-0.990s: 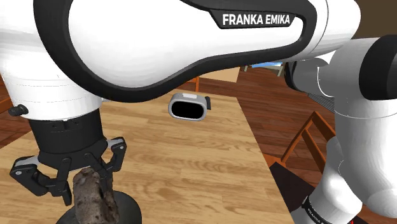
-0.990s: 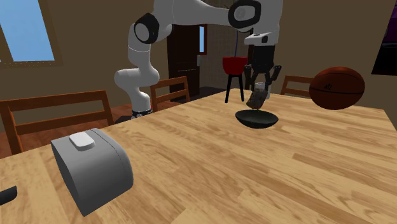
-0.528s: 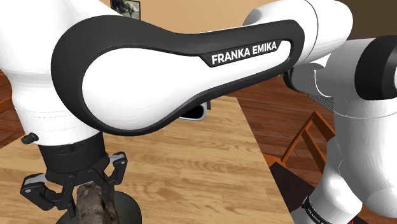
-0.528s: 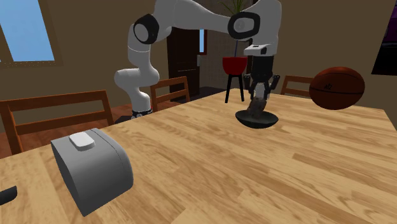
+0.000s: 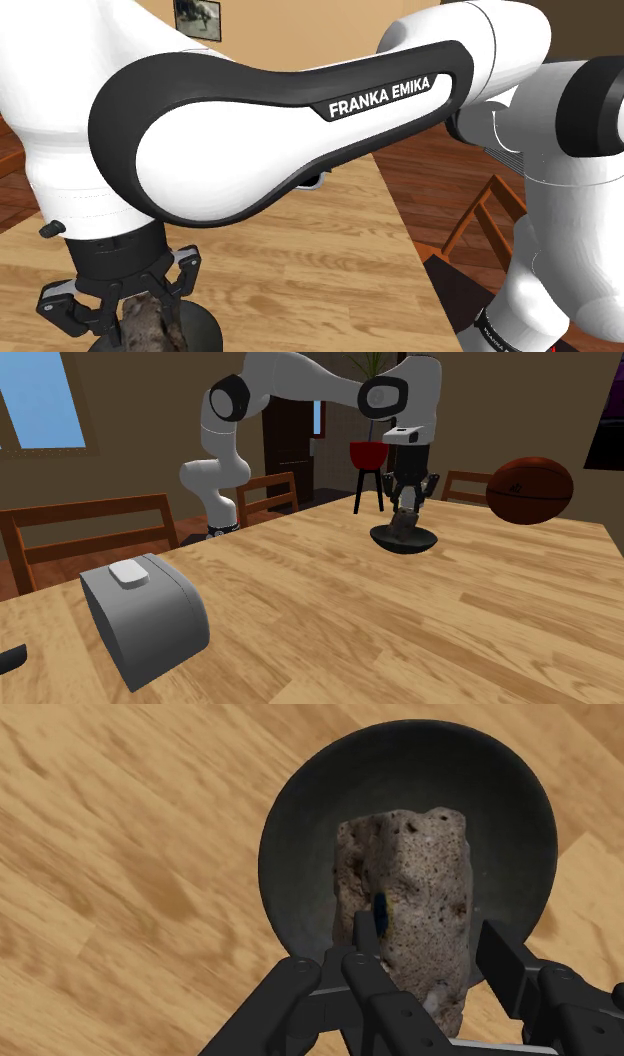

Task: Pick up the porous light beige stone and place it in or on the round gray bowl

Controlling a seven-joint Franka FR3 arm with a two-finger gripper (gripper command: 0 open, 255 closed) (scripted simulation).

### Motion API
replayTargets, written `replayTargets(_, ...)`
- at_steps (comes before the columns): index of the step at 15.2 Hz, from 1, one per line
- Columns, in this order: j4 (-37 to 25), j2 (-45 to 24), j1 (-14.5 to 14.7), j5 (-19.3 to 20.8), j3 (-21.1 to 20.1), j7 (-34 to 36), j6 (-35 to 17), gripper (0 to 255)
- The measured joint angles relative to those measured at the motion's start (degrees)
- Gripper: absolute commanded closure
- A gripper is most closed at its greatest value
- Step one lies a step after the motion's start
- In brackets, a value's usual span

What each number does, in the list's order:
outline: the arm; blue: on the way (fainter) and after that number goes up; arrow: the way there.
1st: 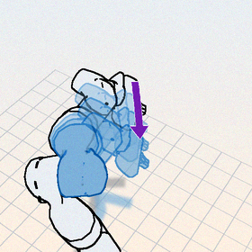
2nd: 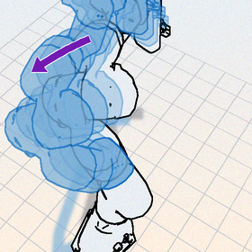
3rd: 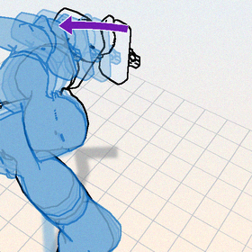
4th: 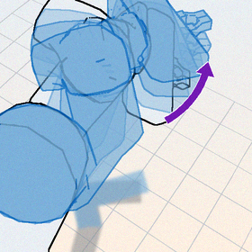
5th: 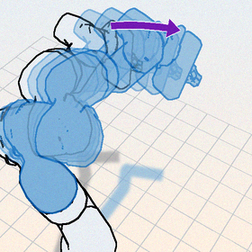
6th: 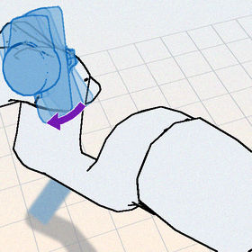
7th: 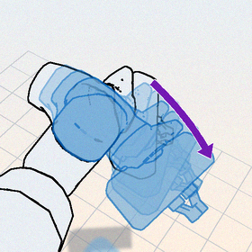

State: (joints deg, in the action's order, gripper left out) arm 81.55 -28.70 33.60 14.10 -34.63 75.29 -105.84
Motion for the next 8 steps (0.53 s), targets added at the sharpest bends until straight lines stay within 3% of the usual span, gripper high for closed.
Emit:
replayTargets(1, 0.0, 0.0, 0.0, 0.0, 0.0, 0.0, 0.0, 0)
replayTargets(8, -0.4, 0.4, 0.0, -0.2, -0.1, 0.0, 0.7, 0)
